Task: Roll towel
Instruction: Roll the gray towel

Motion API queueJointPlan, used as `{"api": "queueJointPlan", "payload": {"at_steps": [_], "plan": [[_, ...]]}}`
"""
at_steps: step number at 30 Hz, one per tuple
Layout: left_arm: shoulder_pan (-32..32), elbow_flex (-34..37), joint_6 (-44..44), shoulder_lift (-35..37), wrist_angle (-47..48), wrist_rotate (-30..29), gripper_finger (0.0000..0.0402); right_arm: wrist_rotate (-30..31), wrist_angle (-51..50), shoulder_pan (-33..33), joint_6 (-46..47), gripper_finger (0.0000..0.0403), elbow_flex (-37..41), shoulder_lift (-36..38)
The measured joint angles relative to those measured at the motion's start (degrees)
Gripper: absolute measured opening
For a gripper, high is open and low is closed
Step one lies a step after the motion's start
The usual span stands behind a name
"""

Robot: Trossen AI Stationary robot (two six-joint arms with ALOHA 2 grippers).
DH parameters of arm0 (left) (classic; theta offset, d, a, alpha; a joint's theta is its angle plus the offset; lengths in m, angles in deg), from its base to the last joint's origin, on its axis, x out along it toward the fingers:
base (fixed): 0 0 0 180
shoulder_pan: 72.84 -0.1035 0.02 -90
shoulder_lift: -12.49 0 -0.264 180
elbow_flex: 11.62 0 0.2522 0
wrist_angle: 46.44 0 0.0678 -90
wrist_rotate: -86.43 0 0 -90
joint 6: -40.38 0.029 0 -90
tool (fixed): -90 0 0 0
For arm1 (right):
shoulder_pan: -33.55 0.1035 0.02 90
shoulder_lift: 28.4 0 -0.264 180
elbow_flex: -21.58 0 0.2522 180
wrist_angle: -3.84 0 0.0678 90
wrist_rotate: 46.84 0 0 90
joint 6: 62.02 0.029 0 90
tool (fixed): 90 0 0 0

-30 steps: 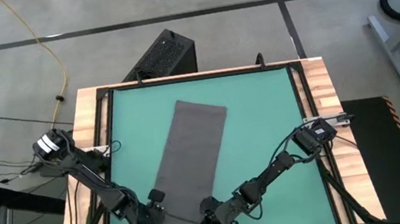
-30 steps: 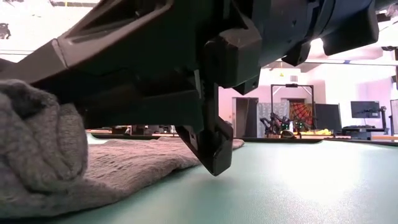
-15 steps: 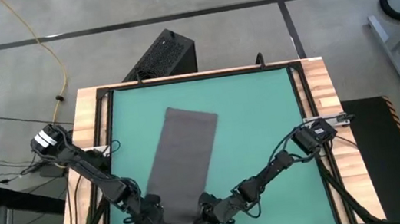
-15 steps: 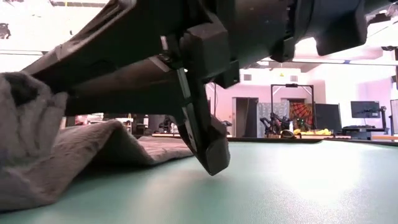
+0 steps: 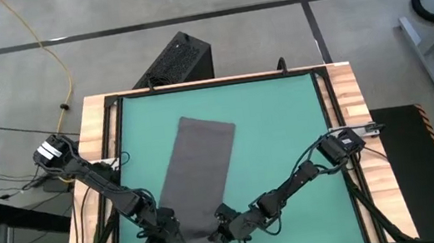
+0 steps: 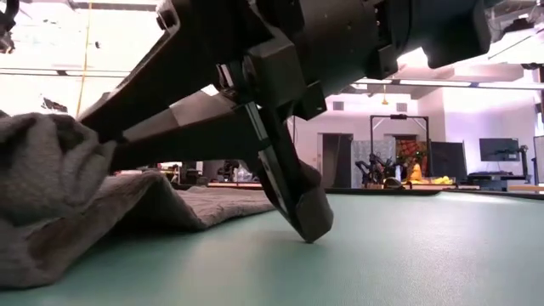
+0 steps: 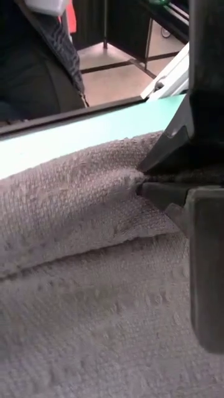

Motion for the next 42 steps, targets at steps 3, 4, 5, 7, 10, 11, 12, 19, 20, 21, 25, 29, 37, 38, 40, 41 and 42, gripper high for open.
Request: {"api": "queueJointPlan", "payload": {"at_steps": [3, 4, 5, 7, 10, 11, 12, 19, 20, 21, 25, 29, 37, 38, 40, 41, 42], "plan": [[-0.80, 0.00, 0.34, 0.04, 1.25, 0.68, 0.0041, 0.33, -0.76, -0.11, 0.16, 0.0019, 0.03, 0.00], [-1.30, 0.00, 0.63, 0.06, 2.36, 1.34, 0.0051, 0.35, -1.52, -0.34, 0.80, 0.0019, 0.01, 0.00], [-1.89, 0.00, 0.99, 0.07, 3.27, 2.03, 0.0060, 0.33, -2.60, -0.46, 1.81, 0.0019, -0.02, 0.07], [-3.17, 0.00, 1.92, 0.24, 4.94, 3.45, 0.0077, 0.34, -5.04, -0.55, 3.04, 0.0019, -0.06, 0.15], [-4.38, 0.00, 3.72, 2.45, 8.07, 3.30, 0.0093, 0.34, -6.15, -0.55, 3.48, 0.0019, -0.04, 0.12], [-4.72, 0.02, 4.26, 3.56, 9.04, 2.61, 0.0096, 0.35, -6.13, -0.54, 3.50, 0.0019, -0.01, 0.09], [-4.98, 0.04, 4.93, 4.90, 9.77, 1.53, 0.0098, 0.35, -6.10, -0.52, 3.52, 0.0019, 0.01, 0.07], [-5.11, 0.05, 9.44, 15.96, 4.94, -11.87, 0.0100, 0.31, -6.43, -0.56, 3.78, 0.0019, 0.03, -0.09], [-4.87, 0.02, 10.07, 16.62, 3.30, -13.96, 0.0100, 0.28, -6.46, -0.57, 3.78, 0.0019, 0.04, -0.09], [-4.69, 0.02, 10.75, 16.83, 1.67, -15.74, 0.0100, 0.27, -6.50, -0.64, 3.74, 0.0019, 0.06, -0.09], [-2.77, 0.00, 12.59, 13.65, -7.90, -19.42, 0.0100, -0.01, -7.58, -1.11, 3.36, 0.0019, 0.07, -0.09], [-0.81, -0.03, 16.15, 6.33, -18.14, -22.29, 0.0100, 0.35, -7.93, -1.72, 2.15, 0.0019, 0.07, -0.10], [-1.78, -2.08, 18.42, -3.51, -25.66, -29.88, 0.0100, 0.35, -7.93, -1.97, 1.42, 0.0019, 0.11, -0.09], [-1.92, -2.57, 18.49, -4.55, -26.18, -28.63, 0.0100, 0.37, -7.93, -1.97, 1.41, 0.0020, 0.11, -0.10], [-2.15, -3.60, 18.48, -6.70, -25.95, -26.73, 0.0100, 0.87, -7.84, -1.97, 1.33, 0.0020, 0.11, -0.09], [-2.21, -4.14, 18.48, -7.78, -25.99, -25.99, 0.0100, 1.32, -7.80, -1.97, 1.22, 0.0020, 0.11, -0.11], [-2.23, -4.62, 18.50, -8.71, -26.20, -25.41, 0.0100, 1.62, -7.80, -1.97, 1.20, 0.0020, 0.11, -0.11]]}}
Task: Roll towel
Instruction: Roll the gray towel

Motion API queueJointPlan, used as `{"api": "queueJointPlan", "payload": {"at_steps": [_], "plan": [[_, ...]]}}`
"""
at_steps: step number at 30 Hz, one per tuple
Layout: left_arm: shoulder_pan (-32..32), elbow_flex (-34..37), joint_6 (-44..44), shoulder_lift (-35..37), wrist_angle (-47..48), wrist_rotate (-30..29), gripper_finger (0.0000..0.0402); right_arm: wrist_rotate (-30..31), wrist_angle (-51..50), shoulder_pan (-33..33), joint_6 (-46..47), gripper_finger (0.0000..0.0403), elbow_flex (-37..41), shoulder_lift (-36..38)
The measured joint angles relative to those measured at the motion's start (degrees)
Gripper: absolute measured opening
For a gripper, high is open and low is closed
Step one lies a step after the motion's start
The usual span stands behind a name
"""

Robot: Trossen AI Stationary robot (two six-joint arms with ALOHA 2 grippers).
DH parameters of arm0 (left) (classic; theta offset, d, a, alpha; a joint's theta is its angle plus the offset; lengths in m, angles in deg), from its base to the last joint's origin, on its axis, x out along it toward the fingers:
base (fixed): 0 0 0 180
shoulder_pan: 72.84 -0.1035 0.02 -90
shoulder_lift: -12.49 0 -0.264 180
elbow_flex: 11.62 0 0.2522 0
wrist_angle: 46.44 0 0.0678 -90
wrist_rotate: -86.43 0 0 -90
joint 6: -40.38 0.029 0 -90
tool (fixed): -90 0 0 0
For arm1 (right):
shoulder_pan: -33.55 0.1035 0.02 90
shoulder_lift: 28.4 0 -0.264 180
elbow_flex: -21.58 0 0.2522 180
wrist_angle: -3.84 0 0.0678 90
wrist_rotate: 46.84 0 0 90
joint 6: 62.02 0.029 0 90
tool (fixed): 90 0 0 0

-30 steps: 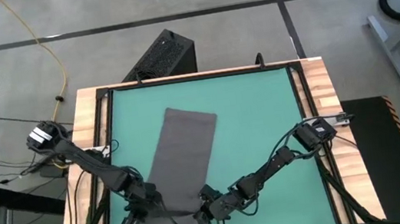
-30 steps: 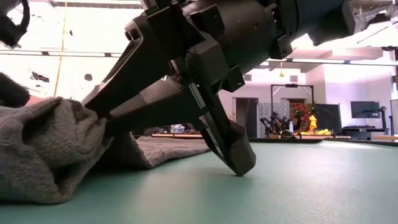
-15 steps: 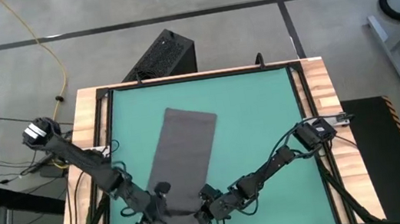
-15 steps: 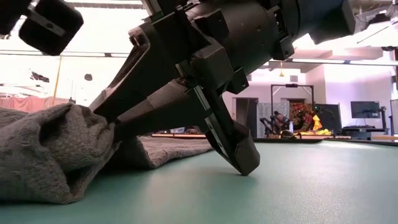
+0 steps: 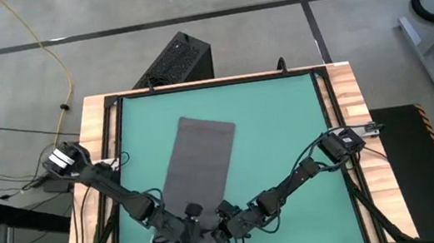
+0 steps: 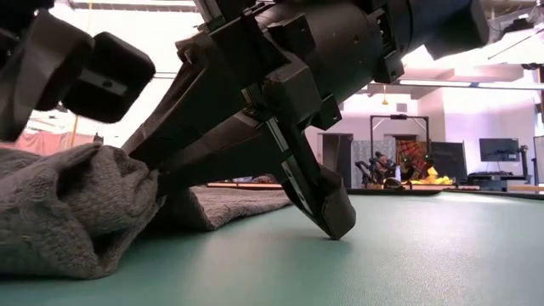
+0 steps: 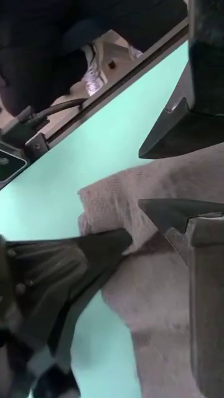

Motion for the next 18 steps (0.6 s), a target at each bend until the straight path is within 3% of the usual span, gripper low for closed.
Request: {"api": "queueJointPlan", "payload": {"at_steps": [9, 18], "plan": [[-0.97, -2.57, -0.07, -4.53, 0.74, -0.22, 0.0100, 0.39, 1.56, -0.02, -3.53, 0.0027, 0.17, -0.02], [-1.40, -2.60, -1.06, -4.51, 4.26, -0.50, 0.0100, -1.58, 4.88, -0.79, -4.79, 0.0098, 0.20, -0.02]]}}
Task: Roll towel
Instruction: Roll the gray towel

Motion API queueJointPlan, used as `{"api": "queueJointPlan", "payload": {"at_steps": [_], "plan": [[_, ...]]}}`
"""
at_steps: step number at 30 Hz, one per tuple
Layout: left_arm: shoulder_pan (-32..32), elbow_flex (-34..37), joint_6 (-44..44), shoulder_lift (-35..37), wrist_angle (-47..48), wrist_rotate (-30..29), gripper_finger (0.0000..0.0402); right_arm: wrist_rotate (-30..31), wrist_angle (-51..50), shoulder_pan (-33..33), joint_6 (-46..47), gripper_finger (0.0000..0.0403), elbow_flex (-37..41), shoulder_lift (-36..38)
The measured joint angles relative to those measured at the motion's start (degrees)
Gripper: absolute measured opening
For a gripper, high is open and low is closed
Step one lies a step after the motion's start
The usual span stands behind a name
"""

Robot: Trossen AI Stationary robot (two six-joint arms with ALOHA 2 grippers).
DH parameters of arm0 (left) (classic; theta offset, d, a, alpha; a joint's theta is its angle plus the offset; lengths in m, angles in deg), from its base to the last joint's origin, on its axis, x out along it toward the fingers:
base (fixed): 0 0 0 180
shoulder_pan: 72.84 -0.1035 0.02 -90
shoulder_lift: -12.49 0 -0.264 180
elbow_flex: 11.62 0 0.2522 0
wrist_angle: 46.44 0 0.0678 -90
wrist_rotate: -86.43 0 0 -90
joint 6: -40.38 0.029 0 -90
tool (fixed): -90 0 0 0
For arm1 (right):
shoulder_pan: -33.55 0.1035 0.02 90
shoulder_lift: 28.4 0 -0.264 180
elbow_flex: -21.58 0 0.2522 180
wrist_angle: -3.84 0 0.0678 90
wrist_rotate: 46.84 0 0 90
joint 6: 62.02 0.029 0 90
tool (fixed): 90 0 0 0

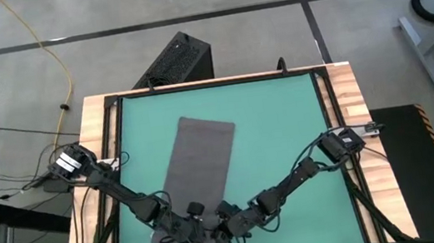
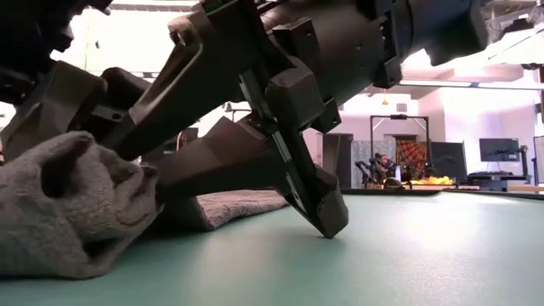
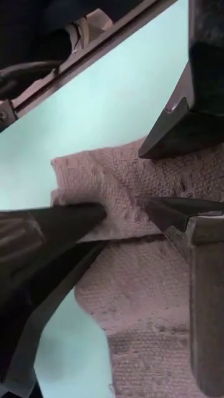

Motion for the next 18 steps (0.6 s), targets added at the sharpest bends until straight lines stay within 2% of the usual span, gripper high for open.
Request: {"api": "queueJointPlan", "payload": {"at_steps": [4, 8, 13, 16, 18], "plan": [[0.00, 1.23, -1.52, 0.04, -0.09, 0.74, 0.0100, -3.05, -1.95, -0.55, -2.97, 0.0127, 0.04, 1.61], [0.00, 1.73, -2.06, 0.07, 0.04, 1.21, 0.0100, -2.11, -8.83, -0.64, -7.81, 0.0145, 0.46, 5.32], [-0.02, 1.75, -2.21, 0.07, -0.74, 3.41, 0.0100, 6.53, -21.28, -0.65, -12.60, 0.0149, -0.02, 12.66], [-0.02, 1.76, -2.92, 0.07, -0.75, 4.54, 0.0100, 12.57, -27.91, -1.65, -15.82, 0.0146, 0.22, 14.31], [-0.02, 1.82, -3.11, 0.07, -1.39, 5.33, 0.0100, 14.47, -29.89, -3.25, -17.84, 0.0141, 0.22, 14.93]]}}
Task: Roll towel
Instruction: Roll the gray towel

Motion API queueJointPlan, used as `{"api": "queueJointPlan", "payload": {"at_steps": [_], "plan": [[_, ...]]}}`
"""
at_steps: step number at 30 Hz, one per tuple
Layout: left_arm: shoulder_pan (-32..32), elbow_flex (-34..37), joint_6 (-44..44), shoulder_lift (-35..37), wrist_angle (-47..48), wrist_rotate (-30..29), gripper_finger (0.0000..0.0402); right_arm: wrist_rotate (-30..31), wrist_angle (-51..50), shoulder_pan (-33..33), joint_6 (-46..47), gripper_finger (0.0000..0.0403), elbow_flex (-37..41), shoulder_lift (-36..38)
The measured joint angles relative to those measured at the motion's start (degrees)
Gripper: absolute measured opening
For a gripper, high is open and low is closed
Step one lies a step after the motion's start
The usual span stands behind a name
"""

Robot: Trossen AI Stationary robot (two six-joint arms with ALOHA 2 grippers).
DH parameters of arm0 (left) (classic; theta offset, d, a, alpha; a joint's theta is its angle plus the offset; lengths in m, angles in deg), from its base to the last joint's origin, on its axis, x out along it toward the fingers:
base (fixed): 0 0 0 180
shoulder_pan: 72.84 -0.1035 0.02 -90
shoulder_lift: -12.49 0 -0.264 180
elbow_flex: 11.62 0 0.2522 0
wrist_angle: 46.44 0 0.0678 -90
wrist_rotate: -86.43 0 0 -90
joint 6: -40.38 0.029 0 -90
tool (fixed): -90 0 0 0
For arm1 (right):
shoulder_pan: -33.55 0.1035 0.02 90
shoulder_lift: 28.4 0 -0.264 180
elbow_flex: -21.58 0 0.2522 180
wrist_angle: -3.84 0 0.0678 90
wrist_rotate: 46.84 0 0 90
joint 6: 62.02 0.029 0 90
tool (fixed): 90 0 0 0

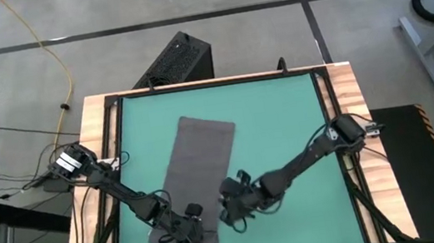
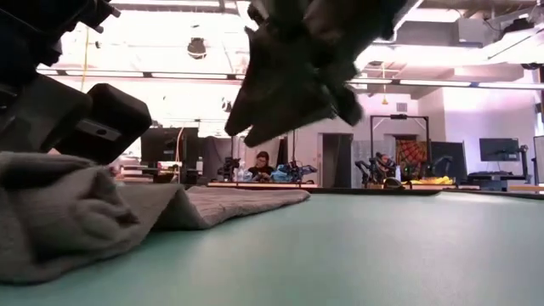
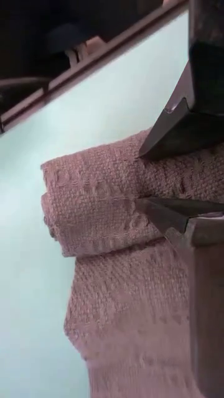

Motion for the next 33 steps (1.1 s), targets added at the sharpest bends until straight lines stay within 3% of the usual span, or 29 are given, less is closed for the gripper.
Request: {"api": "queueJointPlan", "payload": {"at_steps": [14, 24, 33], "plan": [[0.37, -0.09, -2.99, -0.04, -1.59, 7.80, 0.0100, -2.20, 3.75, -12.16, -5.81, 0.0116, 8.45, -3.54], [0.13, -0.11, -2.41, -0.04, -1.80, 8.46, 0.0100, -1.97, 4.70, -12.74, -7.10, 0.0116, 10.15, -3.23], [-4.98, -0.13, 1.13, -0.04, -4.15, 12.88, 0.0100, 1.88, 1.44, -8.07, -10.83, 0.0116, 10.29, 5.18]]}}
